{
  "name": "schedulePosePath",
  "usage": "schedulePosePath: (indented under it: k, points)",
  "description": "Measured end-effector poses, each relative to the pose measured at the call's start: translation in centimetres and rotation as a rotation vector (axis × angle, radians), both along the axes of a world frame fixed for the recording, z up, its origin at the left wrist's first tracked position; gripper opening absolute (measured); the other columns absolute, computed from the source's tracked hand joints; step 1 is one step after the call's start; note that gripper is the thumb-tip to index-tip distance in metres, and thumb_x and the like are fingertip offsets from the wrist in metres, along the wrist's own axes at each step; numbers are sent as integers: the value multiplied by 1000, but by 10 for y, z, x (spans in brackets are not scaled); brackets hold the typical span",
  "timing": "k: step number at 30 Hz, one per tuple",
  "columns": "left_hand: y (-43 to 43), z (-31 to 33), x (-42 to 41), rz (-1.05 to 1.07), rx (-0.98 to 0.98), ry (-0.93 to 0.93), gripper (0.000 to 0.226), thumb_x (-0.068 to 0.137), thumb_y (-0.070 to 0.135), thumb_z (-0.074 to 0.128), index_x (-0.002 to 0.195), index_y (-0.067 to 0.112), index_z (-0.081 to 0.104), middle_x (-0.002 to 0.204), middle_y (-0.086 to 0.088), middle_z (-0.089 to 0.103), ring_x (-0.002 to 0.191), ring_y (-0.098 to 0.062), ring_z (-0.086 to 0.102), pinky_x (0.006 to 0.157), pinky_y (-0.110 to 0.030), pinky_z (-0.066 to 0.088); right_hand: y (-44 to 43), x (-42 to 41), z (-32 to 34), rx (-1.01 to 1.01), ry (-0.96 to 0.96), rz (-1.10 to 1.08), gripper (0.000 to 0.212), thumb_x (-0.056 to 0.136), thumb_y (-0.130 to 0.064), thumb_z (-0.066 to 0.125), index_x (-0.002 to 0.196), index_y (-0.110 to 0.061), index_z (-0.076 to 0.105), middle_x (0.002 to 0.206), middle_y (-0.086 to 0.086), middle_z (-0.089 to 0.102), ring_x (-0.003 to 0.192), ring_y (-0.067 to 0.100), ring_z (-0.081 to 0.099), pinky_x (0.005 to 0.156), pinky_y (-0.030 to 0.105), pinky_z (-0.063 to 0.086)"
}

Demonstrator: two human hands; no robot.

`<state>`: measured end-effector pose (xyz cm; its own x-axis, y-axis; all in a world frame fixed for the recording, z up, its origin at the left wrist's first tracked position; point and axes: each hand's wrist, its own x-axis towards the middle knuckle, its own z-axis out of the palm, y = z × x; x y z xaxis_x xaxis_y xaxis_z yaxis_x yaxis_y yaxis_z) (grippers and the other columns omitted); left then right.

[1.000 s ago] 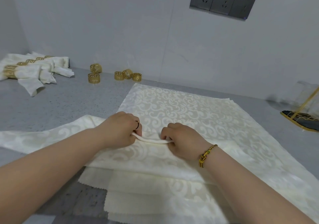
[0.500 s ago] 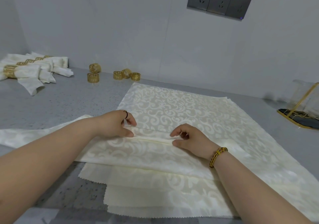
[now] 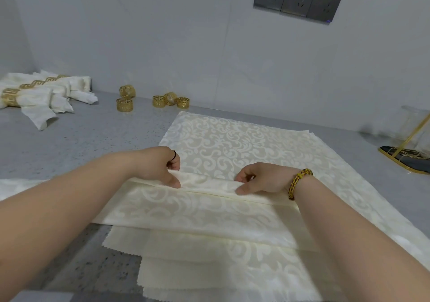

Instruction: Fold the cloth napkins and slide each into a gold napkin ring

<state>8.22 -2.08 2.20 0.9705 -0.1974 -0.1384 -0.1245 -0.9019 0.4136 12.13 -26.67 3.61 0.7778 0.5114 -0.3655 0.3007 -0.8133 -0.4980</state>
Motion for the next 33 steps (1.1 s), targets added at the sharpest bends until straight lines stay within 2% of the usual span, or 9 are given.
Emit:
schedulePosePath:
  k: [8,13,17,20,25,27,29,31,33]
  points:
    - [9,-11,-8,11,-215,-93,27,75,13,74,67,27,52,68,12,50,61,0,48,58,-7,37,-6,-9,2,-122,-99,9,23,81,-22,65,71,-31,47,74,-15,47,65,0,44,59,15,32]
    - [14,-12,-28,-6,-51,-273,37,78,4,62,64,36,48,72,17,53,69,1,50,61,-10,36,-7,-25,-14,-26,-497,49,31,76,-1,51,62,-25,38,69,-11,41,67,9,40,57,15,28]
    - [18,-26,-46,-58,-48,-374,48,76,-2,58,62,42,45,86,32,55,85,13,48,71,-8,37,-14,-42,-33,-36,-708,188,23,77,6,46,78,-17,42,77,-3,43,76,15,38,63,16,28]
    - [18,-26,-49,-37,-77,-345,48,79,-3,57,65,42,49,81,23,55,86,14,48,74,-6,37,-16,-41,-33,-40,-684,179,22,79,6,45,80,-16,42,82,-2,45,79,14,38,67,18,30]
    - [20,-29,-57,-10,-175,-263,42,81,-1,59,69,39,59,87,20,56,86,11,53,74,-1,36,-23,-41,-29,123,-430,47,41,79,8,46,68,-32,46,81,-9,46,84,12,41,71,4,33]
    - [22,-28,-61,14,-278,-196,23,83,11,63,67,26,67,80,12,57,76,2,56,73,-7,39,-27,-45,-26,186,-328,-4,29,83,2,51,75,-26,57,88,-5,50,85,10,46,72,2,35]
    - [22,-25,-60,43,-330,-124,27,84,27,63,62,11,64,73,4,54,67,-9,53,72,-19,40,-29,-47,-21,234,-228,-64,10,88,-14,56,86,-7,64,95,-3,53,89,10,52,80,8,38]
    - [21,-21,-54,44,-277,-94,29,80,34,65,58,16,60,66,11,52,65,-12,52,71,-19,41,-29,-44,-19,232,-177,-99,23,87,-25,59,85,-3,63,94,-5,54,85,9,53,81,15,41]
    - [17,-17,-48,57,-189,-84,17,78,28,71,66,28,60,70,14,52,63,-3,49,61,-8,38,-25,-42,-17,179,-199,-75,14,83,-24,65,75,-15,58,85,-9,49,72,3,47,69,10,38]
